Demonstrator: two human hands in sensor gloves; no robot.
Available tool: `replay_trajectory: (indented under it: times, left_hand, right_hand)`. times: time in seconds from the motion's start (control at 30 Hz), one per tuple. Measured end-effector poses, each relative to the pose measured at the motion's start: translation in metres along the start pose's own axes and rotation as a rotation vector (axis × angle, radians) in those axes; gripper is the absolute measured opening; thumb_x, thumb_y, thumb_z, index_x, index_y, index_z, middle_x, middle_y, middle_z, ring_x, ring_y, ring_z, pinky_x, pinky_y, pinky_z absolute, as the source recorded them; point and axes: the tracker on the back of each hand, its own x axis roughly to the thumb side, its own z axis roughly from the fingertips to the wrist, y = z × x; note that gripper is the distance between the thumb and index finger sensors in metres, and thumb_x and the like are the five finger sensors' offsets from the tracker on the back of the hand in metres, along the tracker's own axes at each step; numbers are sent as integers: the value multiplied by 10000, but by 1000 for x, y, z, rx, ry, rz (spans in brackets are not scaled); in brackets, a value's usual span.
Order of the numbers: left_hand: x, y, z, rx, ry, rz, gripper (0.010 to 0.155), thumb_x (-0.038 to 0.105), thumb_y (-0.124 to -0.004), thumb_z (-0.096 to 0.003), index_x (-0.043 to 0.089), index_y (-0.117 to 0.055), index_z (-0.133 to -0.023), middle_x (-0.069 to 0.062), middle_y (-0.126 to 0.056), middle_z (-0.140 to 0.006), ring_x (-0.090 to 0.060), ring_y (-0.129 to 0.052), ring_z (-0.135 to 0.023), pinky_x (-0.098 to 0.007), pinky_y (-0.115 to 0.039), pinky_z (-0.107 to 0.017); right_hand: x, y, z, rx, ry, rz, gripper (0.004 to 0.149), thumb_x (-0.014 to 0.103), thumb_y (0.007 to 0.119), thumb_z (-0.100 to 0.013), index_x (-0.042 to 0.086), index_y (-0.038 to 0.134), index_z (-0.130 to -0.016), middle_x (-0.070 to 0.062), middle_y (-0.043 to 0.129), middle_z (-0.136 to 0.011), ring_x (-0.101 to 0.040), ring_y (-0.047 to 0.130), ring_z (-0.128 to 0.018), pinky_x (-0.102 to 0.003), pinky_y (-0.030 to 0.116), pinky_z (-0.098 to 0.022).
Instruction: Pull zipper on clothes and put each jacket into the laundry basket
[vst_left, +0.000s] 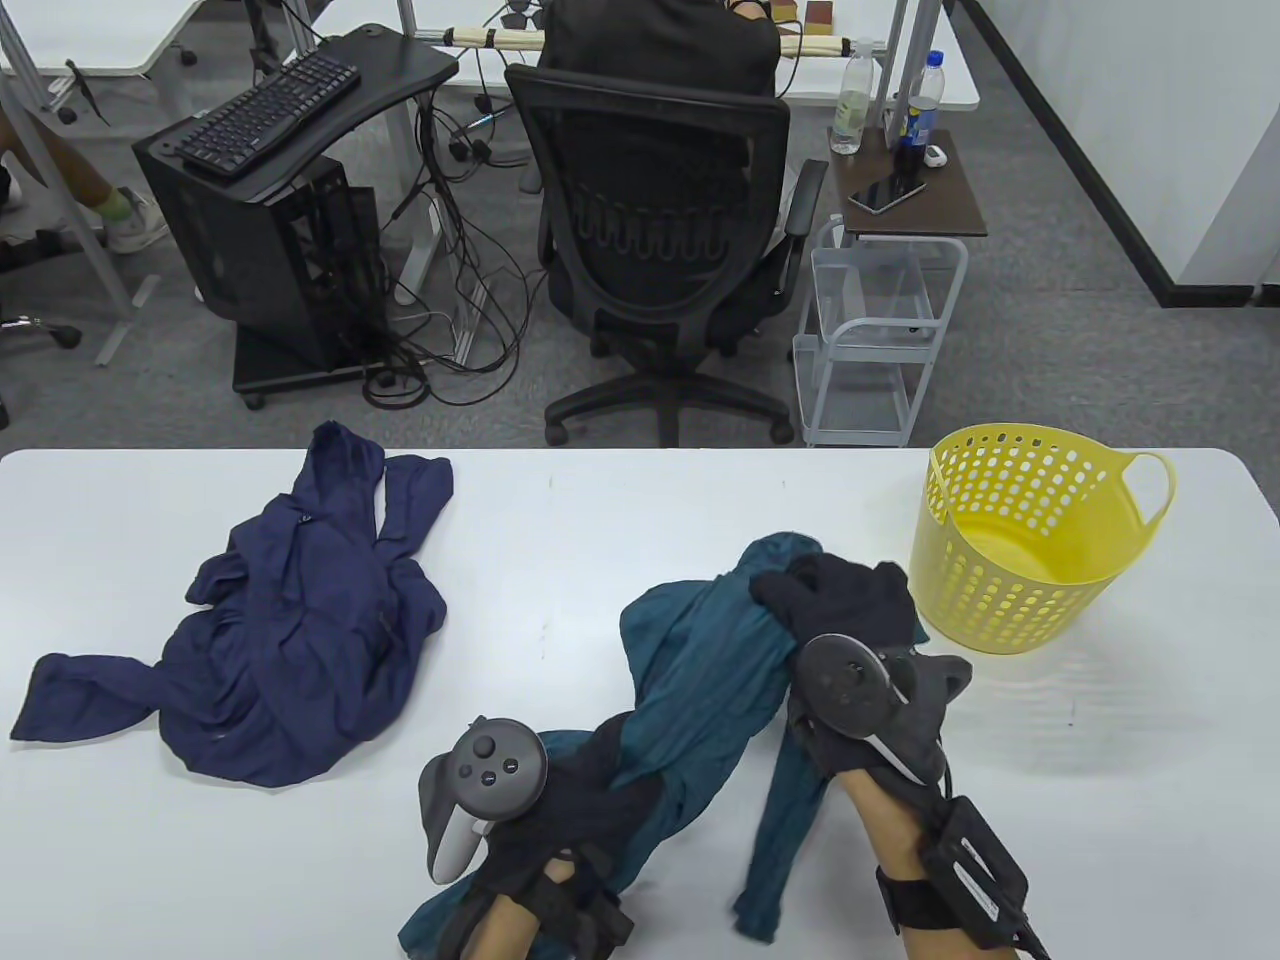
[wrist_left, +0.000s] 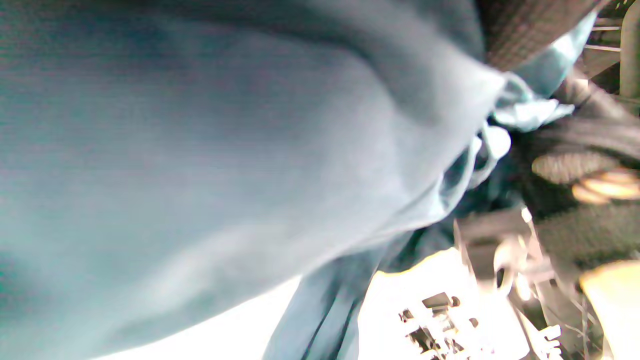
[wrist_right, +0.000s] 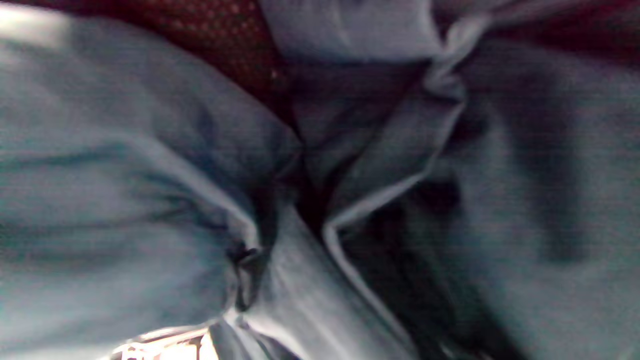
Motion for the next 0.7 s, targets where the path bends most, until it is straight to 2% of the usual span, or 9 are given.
replay_trajectory:
  times: [0.1, 0.2, 0.27, 0.33, 0.4, 0.43, 0.47, 0.57, 0.7]
  left_hand:
    - [-3, -1, 2, -60, 48, 26, 655, 524, -811, -411, 314, -623, -1003, 68, -941, -812, -130, -1037, -373, -374, -906, -298]
    - [-13, -4, 1, -152, 167, 27, 754, 611, -775, -413, 283, -540, -1050, 4, -892, -893, -216, -1034, -478, -422, -894, -341]
    - [-23, -7, 0, -229, 256, -27, 809, 650, -749, -417, 282, -464, -1078, -40, -822, -972, -298, -995, -613, -467, -867, -400]
    - [-32, -10, -3, -280, 347, -144, 837, 672, -727, -419, 289, -411, -1094, -63, -735, -1053, -354, -939, -715, -501, -829, -456]
    - [-38, -11, -6, -311, 401, -277, 831, 693, -688, -417, 303, -410, -1097, -73, -681, -1095, -369, -897, -779, -523, -790, -512]
    - [-40, -10, -7, -319, 410, -312, 820, 704, -664, -415, 311, -428, -1095, -69, -662, -1111, -370, -878, -807, -529, -775, -534]
    - [-43, -9, -7, -321, 423, -328, 799, 704, -648, -419, 320, -456, -1092, -69, -664, -1114, -368, -876, -818, -530, -772, -543]
    - [-46, 1, -6, -278, 439, -273, 735, 670, -630, -432, 313, -565, -1071, -78, -742, -1077, -381, -884, -811, -548, -761, -542]
    - [-46, 24, 0, -177, 455, -287, 639, 607, -618, -456, 338, -660, -1034, -60, -817, -1035, -377, -903, -799, -560, -756, -542]
  right_hand:
    - [13, 7, -3, -25, -58, 73, 442, 301, 803, -496, 494, 713, -883, 85, 613, -1060, -342, 539, -1015, -653, 427, -732]
    - [13, 44, 3, 128, -42, 119, 559, 365, 842, -462, 435, 625, -972, 42, 517, -1122, -383, 433, -1036, -676, 381, -728]
    - [5, 83, 15, 290, 16, 171, 620, 397, 885, -424, 421, 623, -985, 41, 554, -1106, -349, 519, -987, -667, 416, -726]
    - [-5, 123, 32, 507, 66, 213, 627, 397, 903, -407, 412, 651, -981, 85, 679, -1050, -321, 600, -954, -666, 444, -719]
    - [-13, 150, 50, 731, 101, 227, 631, 391, 895, -414, 422, 639, -990, 132, 704, -1058, -309, 630, -981, -682, 433, -720]
    - [-16, 156, 55, 788, 108, 220, 658, 394, 895, -412, 428, 610, -1004, 147, 684, -1084, -309, 624, -1010, -682, 435, -723]
    - [-21, 160, 60, 820, 123, 190, 678, 393, 896, -409, 430, 590, -1012, 150, 663, -1103, -310, 611, -1028, -681, 434, -724]
    - [-32, 147, 60, 746, 172, 108, 727, 383, 910, -390, 411, 564, -1029, 126, 628, -1136, -330, 587, -1056, -677, 448, -720]
    - [-45, 98, 56, 591, 258, -14, 719, 416, 884, -427, 343, 542, -1055, 36, 567, -1160, -372, 574, -1047, -668, 470, -716]
